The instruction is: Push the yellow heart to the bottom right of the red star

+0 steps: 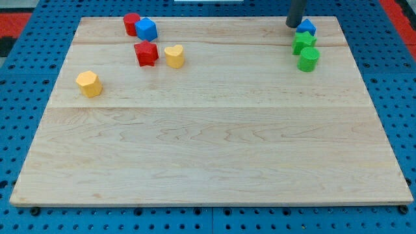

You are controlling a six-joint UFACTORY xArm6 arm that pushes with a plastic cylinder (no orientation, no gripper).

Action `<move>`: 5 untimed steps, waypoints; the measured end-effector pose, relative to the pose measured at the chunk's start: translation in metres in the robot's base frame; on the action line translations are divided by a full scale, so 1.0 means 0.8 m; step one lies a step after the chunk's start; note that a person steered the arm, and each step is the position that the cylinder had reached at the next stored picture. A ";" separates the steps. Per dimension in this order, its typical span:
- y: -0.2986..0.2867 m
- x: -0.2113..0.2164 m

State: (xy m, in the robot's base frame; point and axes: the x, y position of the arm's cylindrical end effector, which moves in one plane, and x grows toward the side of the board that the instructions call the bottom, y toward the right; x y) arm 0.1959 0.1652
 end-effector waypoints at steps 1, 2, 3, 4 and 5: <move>-0.011 -0.006; -0.013 -0.005; -0.014 -0.005; -0.032 -0.005; -0.081 -0.005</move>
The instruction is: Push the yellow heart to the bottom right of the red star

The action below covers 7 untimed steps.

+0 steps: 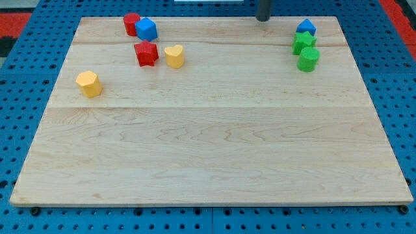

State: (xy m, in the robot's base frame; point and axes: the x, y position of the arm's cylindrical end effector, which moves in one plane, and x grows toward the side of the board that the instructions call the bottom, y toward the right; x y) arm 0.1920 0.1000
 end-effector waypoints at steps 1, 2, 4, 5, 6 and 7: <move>-0.054 0.003; -0.119 0.005; -0.210 0.074; -0.219 0.080; -0.219 0.080; -0.219 0.108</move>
